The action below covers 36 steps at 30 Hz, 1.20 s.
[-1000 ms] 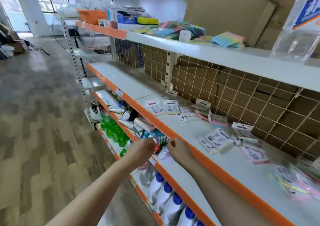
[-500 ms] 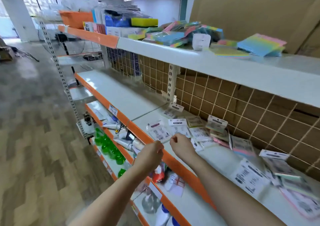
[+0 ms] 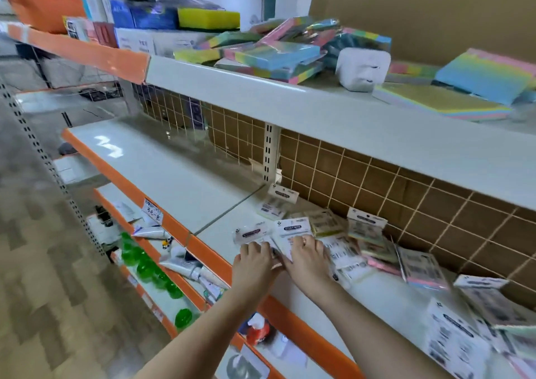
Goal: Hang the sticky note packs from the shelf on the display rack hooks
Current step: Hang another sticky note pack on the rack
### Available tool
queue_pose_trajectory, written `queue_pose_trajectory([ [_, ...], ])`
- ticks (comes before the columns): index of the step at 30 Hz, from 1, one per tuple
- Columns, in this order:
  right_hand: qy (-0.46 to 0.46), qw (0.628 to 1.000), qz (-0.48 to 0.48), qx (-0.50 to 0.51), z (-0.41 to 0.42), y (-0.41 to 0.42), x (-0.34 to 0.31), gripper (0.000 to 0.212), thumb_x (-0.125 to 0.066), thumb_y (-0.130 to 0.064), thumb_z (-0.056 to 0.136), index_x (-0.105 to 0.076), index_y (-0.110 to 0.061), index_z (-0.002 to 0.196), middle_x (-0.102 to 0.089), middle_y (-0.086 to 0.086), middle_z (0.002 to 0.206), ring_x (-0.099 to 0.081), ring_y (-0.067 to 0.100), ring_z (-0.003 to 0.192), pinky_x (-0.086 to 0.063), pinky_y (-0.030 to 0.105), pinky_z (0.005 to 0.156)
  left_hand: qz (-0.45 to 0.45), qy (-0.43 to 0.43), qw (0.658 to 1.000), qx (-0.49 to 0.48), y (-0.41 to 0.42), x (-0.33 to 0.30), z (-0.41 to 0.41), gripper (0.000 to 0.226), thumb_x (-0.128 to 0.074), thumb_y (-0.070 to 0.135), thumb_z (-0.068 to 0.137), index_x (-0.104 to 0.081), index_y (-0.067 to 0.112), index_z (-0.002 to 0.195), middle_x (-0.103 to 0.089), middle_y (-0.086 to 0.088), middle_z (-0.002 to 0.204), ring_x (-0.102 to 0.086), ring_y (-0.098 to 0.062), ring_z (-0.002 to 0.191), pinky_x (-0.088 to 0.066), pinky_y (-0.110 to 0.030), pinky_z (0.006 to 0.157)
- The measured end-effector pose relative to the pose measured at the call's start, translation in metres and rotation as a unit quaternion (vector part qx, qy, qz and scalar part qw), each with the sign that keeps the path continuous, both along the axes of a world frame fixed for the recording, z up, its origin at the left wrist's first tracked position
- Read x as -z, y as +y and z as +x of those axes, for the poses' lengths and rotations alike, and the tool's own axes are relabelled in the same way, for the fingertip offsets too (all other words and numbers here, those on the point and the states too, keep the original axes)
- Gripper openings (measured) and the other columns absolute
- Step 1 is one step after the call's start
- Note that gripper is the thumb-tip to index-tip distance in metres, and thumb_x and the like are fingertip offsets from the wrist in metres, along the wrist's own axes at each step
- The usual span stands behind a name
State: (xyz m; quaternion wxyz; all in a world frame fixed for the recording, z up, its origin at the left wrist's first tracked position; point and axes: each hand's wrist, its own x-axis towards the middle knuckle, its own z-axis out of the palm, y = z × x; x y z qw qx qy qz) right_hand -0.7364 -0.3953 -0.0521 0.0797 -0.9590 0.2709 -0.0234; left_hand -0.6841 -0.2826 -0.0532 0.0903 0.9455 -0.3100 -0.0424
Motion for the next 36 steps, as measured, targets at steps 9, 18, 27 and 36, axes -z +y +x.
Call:
queue_pose_trajectory([
  [9,0.001,0.996,-0.043,0.079,0.016,0.011,0.014,0.052,-0.035,-0.054,0.097,-0.042,-0.019,0.135,-0.04,0.007,0.139,-0.036,0.027,0.128,-0.029,0.037,0.106,-0.001,-0.075,0.994,0.081,0.005,0.018,0.049,0.07,-0.046,0.072,0.08,-0.042,0.022,0.128,-0.037,-0.005,0.133,-0.034,-0.028,0.125,-0.036,-0.038,0.095],
  [18,0.019,0.997,0.007,0.077,0.018,0.009,0.013,0.054,-0.046,-0.047,0.096,-0.037,-0.016,0.14,-0.034,0.006,0.143,-0.031,0.028,0.13,-0.028,0.034,0.105,0.011,-0.131,0.975,0.182,0.011,-0.001,0.054,0.057,-0.07,0.064,0.069,-0.071,0.013,0.094,-0.066,-0.01,0.101,-0.061,-0.036,0.099,-0.05,-0.039,0.076],
  [27,0.101,0.989,-0.051,0.098,0.021,0.028,0.003,0.056,-0.056,-0.019,0.088,-0.032,-0.003,0.137,-0.038,0.018,0.136,-0.036,0.034,0.125,-0.034,0.043,0.102,0.142,-0.121,0.911,0.367,0.004,-0.025,0.069,0.031,-0.042,0.01,0.096,-0.049,-0.001,0.124,-0.055,-0.02,0.125,-0.053,-0.032,0.116,-0.044,-0.036,0.087],
  [36,-0.07,0.965,-0.199,0.155,0.006,0.066,0.01,0.054,-0.088,-0.012,0.039,-0.074,-0.006,0.091,-0.071,0.01,0.083,-0.071,0.022,0.075,-0.058,0.028,0.065,-0.01,-0.226,0.89,0.395,0.026,-0.024,0.07,0.055,-0.087,0.022,0.003,-0.065,0.005,0.05,-0.051,-0.006,0.038,-0.049,-0.018,0.027,-0.036,-0.015,0.032],
])
